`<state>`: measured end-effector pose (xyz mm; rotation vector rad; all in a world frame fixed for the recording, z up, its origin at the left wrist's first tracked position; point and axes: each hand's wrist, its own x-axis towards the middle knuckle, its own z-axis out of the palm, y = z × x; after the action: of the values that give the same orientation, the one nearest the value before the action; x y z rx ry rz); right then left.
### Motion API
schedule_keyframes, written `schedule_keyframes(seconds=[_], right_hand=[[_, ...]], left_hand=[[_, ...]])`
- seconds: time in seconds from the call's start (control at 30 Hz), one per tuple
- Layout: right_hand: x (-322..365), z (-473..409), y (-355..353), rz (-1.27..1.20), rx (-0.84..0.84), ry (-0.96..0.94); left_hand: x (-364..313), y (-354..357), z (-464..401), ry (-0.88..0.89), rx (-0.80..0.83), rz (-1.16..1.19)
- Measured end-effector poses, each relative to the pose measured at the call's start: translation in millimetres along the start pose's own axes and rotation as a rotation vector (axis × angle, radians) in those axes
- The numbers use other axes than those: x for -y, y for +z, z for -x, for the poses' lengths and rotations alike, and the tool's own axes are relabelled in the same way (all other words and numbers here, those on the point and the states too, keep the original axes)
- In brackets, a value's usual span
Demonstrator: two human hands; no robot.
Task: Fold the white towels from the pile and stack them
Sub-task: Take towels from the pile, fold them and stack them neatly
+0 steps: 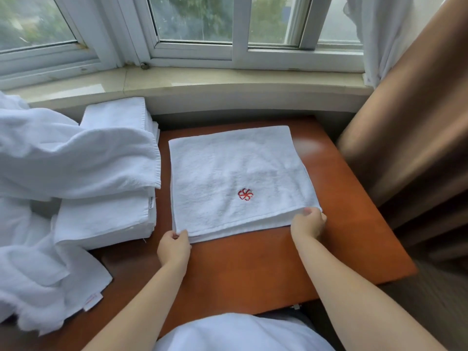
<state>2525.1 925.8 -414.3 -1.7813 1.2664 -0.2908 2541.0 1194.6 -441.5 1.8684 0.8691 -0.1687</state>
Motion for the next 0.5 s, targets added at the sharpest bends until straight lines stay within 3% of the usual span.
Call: schedule_keyframes(seconds=[0.1,0.3,0.5], right_hand=[[3,1,4,-0.185,-0.066,0.07],[4,-5,9,-0.356,-0.014,0.19],[11,-12,10,-0.524,-0.126,0.316]], left_hand=[[0,1,-1,-0.05,0.012,0.038],[-10,4,-9,-0.171,0.097,0.086],[-19,6,-13,-0.191,0.135,0.072]])
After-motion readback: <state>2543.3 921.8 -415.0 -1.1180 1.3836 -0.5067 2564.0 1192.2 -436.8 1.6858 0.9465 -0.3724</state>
